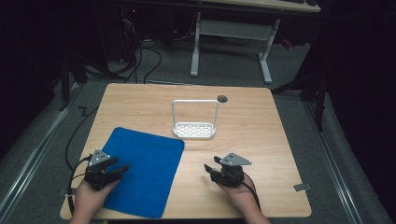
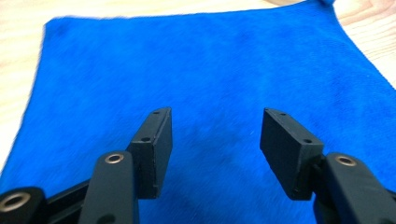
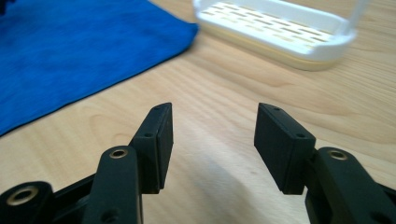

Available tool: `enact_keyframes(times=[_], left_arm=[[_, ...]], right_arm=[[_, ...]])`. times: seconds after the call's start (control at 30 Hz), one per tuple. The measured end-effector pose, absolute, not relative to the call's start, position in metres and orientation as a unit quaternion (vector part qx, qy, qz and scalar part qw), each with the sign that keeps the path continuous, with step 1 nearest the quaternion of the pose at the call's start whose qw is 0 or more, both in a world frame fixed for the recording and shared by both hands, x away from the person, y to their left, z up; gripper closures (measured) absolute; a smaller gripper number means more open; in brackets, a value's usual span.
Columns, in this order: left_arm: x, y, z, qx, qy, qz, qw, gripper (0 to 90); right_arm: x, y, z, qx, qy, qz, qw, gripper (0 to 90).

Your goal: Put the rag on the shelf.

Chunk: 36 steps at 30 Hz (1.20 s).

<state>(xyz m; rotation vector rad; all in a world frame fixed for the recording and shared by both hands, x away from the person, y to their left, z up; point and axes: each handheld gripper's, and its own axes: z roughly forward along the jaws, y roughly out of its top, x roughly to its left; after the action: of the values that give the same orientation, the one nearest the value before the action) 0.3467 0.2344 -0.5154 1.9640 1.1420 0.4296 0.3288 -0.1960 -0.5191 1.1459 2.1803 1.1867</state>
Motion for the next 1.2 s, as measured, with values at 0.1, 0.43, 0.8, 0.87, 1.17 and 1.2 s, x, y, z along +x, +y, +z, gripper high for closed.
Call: enact_keyframes(times=[0.1, 0.43, 0.8, 0.87, 1.17, 1.2], left_arm=[[0.348, 0.229, -0.516, 0.780, 0.446, 0.171, 0.406, 44.8], [0.343, 0.231, -0.517, 0.777, 0.447, 0.168, 0.410, 44.7], [0.338, 0.212, -0.514, 0.800, 0.418, 0.129, 0.410, 65.4], [0.337, 0.203, -0.517, 0.814, 0.409, 0.112, 0.397, 74.8], [0.332, 0.176, -0.525, 0.850, 0.370, 0.101, 0.362, 90.0], [0.331, 0.174, -0.525, 0.850, 0.367, 0.100, 0.363, 90.0]], right_arm=[[0.327, -0.197, -0.521, 0.405, 0.786, 0.418, 0.210, 47.9], [0.328, -0.191, -0.519, 0.393, 0.789, 0.418, 0.219, 44.3], [0.327, -0.192, -0.518, 0.392, 0.789, 0.419, 0.219, 43.9], [0.327, -0.192, -0.519, 0.392, 0.789, 0.419, 0.219, 44.1], [0.327, -0.191, -0.520, 0.393, 0.791, 0.417, 0.214, 45.6], [0.326, -0.191, -0.520, 0.392, 0.791, 0.417, 0.214, 45.8]])
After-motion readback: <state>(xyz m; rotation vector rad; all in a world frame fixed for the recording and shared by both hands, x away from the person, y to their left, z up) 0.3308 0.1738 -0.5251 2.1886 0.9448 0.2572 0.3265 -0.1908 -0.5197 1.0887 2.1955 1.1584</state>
